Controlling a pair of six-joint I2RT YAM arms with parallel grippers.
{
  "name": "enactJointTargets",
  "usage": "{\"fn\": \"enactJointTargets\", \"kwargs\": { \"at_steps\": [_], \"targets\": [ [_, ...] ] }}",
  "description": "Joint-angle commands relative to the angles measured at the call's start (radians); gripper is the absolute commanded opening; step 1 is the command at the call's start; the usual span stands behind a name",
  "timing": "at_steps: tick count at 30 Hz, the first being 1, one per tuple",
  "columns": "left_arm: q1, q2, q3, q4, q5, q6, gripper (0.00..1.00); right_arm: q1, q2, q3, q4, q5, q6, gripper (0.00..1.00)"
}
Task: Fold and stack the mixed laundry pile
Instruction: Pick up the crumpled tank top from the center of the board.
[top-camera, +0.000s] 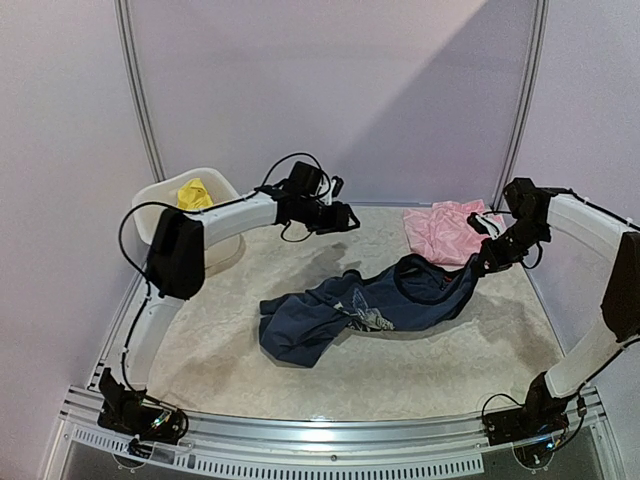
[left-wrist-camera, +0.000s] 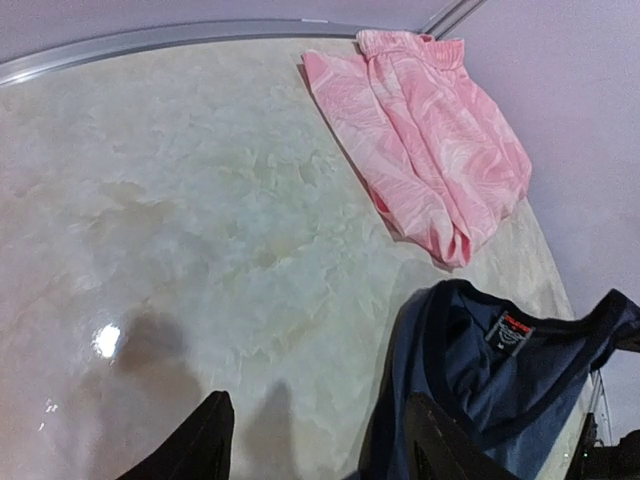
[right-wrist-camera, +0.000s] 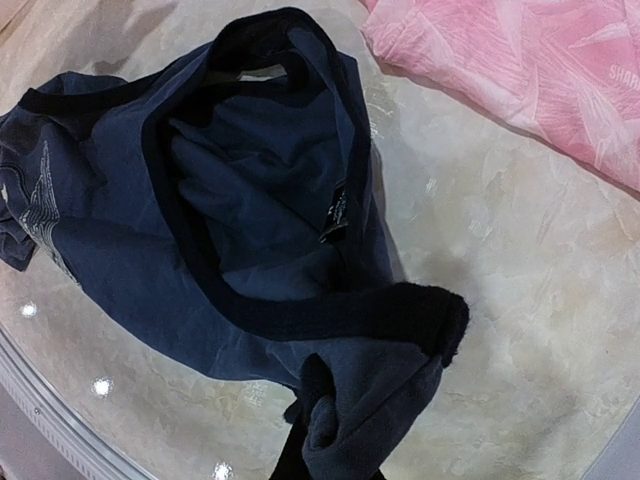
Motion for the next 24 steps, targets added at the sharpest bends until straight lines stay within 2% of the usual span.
{"fn": "enactJointTargets", "kwargs": {
  "at_steps": [1, 5, 11, 16, 24],
  "targets": [
    [-0.054, 0.225, 0.254, -0.059, -0.011, -0.053, 0.61, -0.007, 0.039, -0.009, -0.003, -0.039, 0.002, 0.0],
    [-0.093, 0.319, 0.319, 0.05, 0.004, -0.117, 0.65, -0.008, 0.049, -0.023, 0.002, -0.065, -0.002, 0.0],
    [-0.151, 0.406, 0.377, 0.066, -0.035, -0.129, 0.67, -0.008, 0.04, -0.053, 0.015, -0.083, -0.003, 0.0],
    [-0.179, 0.451, 0.392, 0.103, -0.025, -0.159, 0.64, -0.007, 0.03, -0.056, 0.017, -0.098, -0.001, 0.01],
    [-0.183, 0.515, 0.452, 0.144, -0.011, -0.216, 0.5, -0.006, 0.019, -0.058, 0.023, -0.1, 0.003, 0.01]
  ]
}}
